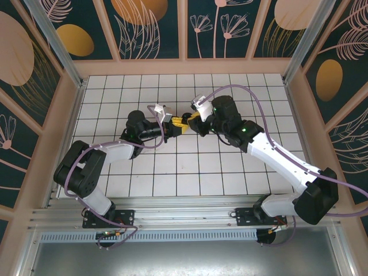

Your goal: Insert wireless bluetooth earbuds into charging case

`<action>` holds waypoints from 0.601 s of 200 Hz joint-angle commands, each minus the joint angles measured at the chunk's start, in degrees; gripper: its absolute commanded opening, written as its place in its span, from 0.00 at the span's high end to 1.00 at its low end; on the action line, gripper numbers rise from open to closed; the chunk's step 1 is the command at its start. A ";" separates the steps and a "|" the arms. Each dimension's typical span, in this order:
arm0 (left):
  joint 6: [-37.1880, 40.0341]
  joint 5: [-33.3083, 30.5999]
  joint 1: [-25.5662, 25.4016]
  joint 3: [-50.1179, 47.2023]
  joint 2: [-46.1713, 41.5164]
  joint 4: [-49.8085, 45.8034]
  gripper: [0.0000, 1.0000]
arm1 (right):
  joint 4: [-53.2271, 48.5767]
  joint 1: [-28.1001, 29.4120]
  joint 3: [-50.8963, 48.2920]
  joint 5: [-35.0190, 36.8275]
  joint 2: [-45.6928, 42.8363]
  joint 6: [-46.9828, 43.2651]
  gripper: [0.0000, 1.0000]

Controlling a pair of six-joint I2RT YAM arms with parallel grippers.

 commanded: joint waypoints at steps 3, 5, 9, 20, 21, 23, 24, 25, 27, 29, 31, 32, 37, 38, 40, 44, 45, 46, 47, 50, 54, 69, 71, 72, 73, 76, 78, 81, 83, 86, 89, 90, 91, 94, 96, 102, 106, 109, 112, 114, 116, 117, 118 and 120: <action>-0.27 0.67 0.15 0.83 -2.10 2.08 0.91 | -1.85 0.47 1.75 -0.30 0.27 -0.94 0.74; -0.24 0.66 0.06 0.87 -2.11 2.03 0.91 | -1.87 0.47 1.76 -0.35 0.27 -0.92 0.73; -0.22 0.71 0.09 0.87 -2.17 2.09 0.91 | -1.83 0.47 1.84 -0.39 0.25 -0.92 0.72; -0.19 0.66 0.00 0.79 -2.17 2.07 0.91 | -1.81 0.47 2.00 -0.46 0.27 -0.82 0.69; -0.16 0.66 0.05 0.78 -2.17 2.08 0.92 | -1.80 0.47 2.01 -0.47 0.27 -0.83 0.69; -0.15 0.66 0.08 0.74 -2.17 2.09 0.91 | -1.85 0.47 1.98 -0.48 0.27 -0.78 0.68; -0.14 0.66 0.08 0.80 -2.17 2.09 0.91 | -1.82 0.47 2.00 -0.48 0.27 -0.76 0.68; -0.14 0.62 0.08 0.78 -2.17 2.09 0.91 | -1.80 0.47 2.06 -0.48 0.27 -0.71 0.68; -0.14 0.65 0.04 0.77 -2.17 1.99 0.91 | -1.81 0.47 2.10 -0.48 0.27 -0.69 0.67; -0.14 0.61 0.12 0.76 -2.26 1.98 0.91 | -1.83 0.44 2.11 -0.53 0.23 -0.62 0.67; -0.14 0.65 0.16 0.78 -2.24 2.00 0.91 | -1.82 0.46 2.16 -0.56 0.24 -0.60 0.67; -0.14 0.61 0.12 0.77 -2.25 2.00 0.91 | -1.80 0.46 2.18 -0.61 0.21 -0.63 0.67; -0.07 0.64 0.06 0.76 -2.26 1.96 0.91 | -1.78 0.47 2.28 -0.66 0.19 -0.56 0.65; -0.06 0.65 0.07 0.76 -2.26 1.99 0.91 | -1.78 0.47 2.28 -0.70 0.19 -0.56 0.65; -0.06 0.66 0.06 0.76 -2.26 1.96 0.92 | -1.65 0.44 2.29 -0.74 0.19 -0.50 0.65; -0.03 0.61 0.03 0.69 -2.26 1.93 0.92 | -1.57 0.46 2.34 -0.84 0.10 -0.43 0.64; -0.04 0.64 0.01 0.68 -2.26 1.92 0.91 | -1.54 0.46 2.36 -0.88 0.10 -0.41 0.64; 0.00 0.65 0.05 0.68 -2.26 1.92 0.91 | -1.53 0.51 2.37 -0.90 0.10 -0.40 0.63; -0.03 0.61 0.11 0.68 -2.26 1.92 0.91 | -1.53 0.49 2.42 -0.91 0.10 -0.39 0.63; -0.05 0.62 0.03 0.67 -2.24 1.88 0.91 | -1.52 0.46 2.45 -1.00 0.10 -0.39 0.63; -0.02 0.51 -0.02 0.71 -2.26 1.89 0.91 | -1.38 0.46 2.51 -1.09 0.10 -0.31 0.61; 0.03 0.30 0.10 0.62 -2.26 1.83 0.91 | -1.04 0.46 2.73 -1.51 -0.14 0.04 0.58; 0.03 0.26 0.05 0.60 -2.26 1.83 0.91 | -1.00 0.51 2.73 -1.62 -0.16 0.09 0.58; 0.08 0.24 0.02 0.59 -2.26 1.79 0.92 | -0.95 0.49 2.82 -1.67 -0.16 0.16 0.58; 0.10 0.19 0.01 0.63 -2.22 1.77 0.92 | -0.93 0.48 2.86 -1.69 -0.21 0.15 0.58; 0.16 0.13 0.09 0.56 -2.32 1.75 0.91 | -0.88 0.47 2.96 -1.83 -0.24 0.26 0.57; 0.20 -0.07 0.04 0.56 -2.34 1.68 0.91 | -0.85 0.47 3.05 -1.92 -0.25 0.34 0.57; 0.36 -0.19 -0.01 0.54 -2.35 1.55 0.91 | -0.73 0.47 3.10 -2.04 -0.33 0.44 0.56; 0.38 -0.30 0.02 0.44 -2.35 1.56 0.92 | -0.66 0.47 3.22 -2.17 -0.38 0.54 0.56; 0.46 -0.46 0.00 0.36 -2.30 1.50 0.92 | -0.58 0.47 3.32 -2.34 -0.42 0.68 0.56; 0.59 -0.54 0.01 0.33 -2.41 1.49 0.91 | -0.46 0.47 3.46 -2.47 -0.51 0.79 0.55; 0.62 -0.56 0.00 0.33 -2.42 1.49 0.91 | -0.42 0.42 3.49 -2.53 -0.51 0.86 0.55; 0.68 -0.65 0.04 0.32 -2.43 1.48 0.91 | -0.44 0.44 3.55 -2.61 -0.51 0.94 0.55; 0.80 -0.91 0.00 0.25 -2.43 1.44 0.91 | -0.29 0.46 3.64 -2.78 -0.59 1.12 0.54; 0.86 -1.07 0.04 0.26 -2.43 1.40 0.91 | -0.22 0.46 3.73 -2.88 -0.67 1.28 0.54; 1.12 -1.65 0.03 0.12 -2.44 1.15 0.91 | 0.01 0.47 3.85 -3.31 -0.86 1.76 0.52; 1.26 -1.93 0.03 -0.01 -2.51 1.05 0.91 | 0.15 0.47 4.00 -3.58 -0.99 2.05 0.52; 1.46 -2.01 0.07 -0.03 -2.52 0.94 0.91 | 0.29 0.40 4.04 -3.83 -1.08 2.28 0.51; 1.56 -2.20 0.14 -0.08 -2.52 1.03 0.91 | 0.39 0.46 4.14 -4.02 -1.19 2.59 0.50; 1.67 -2.26 0.12 -0.19 -2.52 0.97 0.91 | 0.50 0.46 4.20 -4.18 -1.21 2.82 0.50; 1.72 -2.31 0.05 -0.20 -2.52 1.02 0.91 | 0.57 0.46 4.28 -4.29 -1.28 3.03 0.49; 1.71 -2.32 0.07 -0.20 -2.52 1.03 0.91 | 0.58 0.46 4.30 -4.36 -1.30 3.12 0.48; 1.71 -2.41 0.08 -0.25 -2.57 1.04 0.91 | 0.58 0.47 4.35 -4.44 -1.30 3.26 0.48; 1.70 -2.48 0.04 -0.28 -2.53 1.04 0.91 | 0.57 0.47 4.39 -4.55 -1.37 3.51 0.47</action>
